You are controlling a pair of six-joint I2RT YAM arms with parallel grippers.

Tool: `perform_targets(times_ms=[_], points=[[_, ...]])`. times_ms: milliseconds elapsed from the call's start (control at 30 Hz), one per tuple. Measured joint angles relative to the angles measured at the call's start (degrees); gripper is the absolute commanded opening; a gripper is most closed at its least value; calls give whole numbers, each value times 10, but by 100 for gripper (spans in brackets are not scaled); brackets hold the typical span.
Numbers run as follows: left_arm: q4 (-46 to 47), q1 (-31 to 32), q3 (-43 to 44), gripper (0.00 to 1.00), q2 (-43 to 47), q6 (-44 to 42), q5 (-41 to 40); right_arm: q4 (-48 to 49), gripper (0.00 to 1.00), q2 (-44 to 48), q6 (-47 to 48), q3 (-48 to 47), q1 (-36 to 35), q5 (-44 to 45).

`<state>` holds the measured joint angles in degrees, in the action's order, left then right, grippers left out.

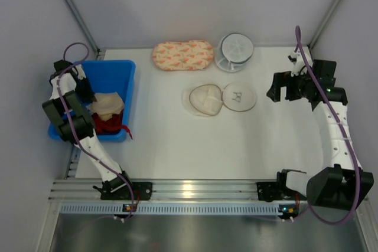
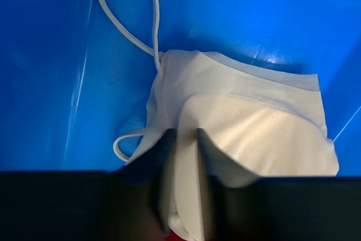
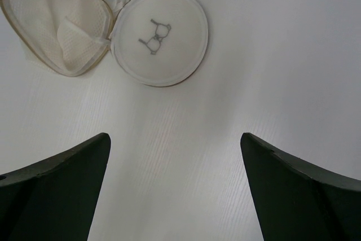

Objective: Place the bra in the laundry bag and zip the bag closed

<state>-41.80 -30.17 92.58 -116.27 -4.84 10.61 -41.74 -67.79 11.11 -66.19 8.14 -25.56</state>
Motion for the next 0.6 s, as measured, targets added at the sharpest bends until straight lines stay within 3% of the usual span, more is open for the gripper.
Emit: perform_targets(times_ms=[33, 133, 400, 600], points=[[2, 0, 0, 13, -1, 3, 0, -1, 99, -2, 0, -4, 0, 0], [4, 0, 0, 0, -2, 7, 0, -1, 99, -7, 0, -15, 3, -1], [5, 0, 0, 0, 9, 7, 0, -1, 99, -17, -4, -18, 6, -6], [3, 6, 18, 0, 90, 9, -12, -4, 99, -30, -10, -30, 7, -14]])
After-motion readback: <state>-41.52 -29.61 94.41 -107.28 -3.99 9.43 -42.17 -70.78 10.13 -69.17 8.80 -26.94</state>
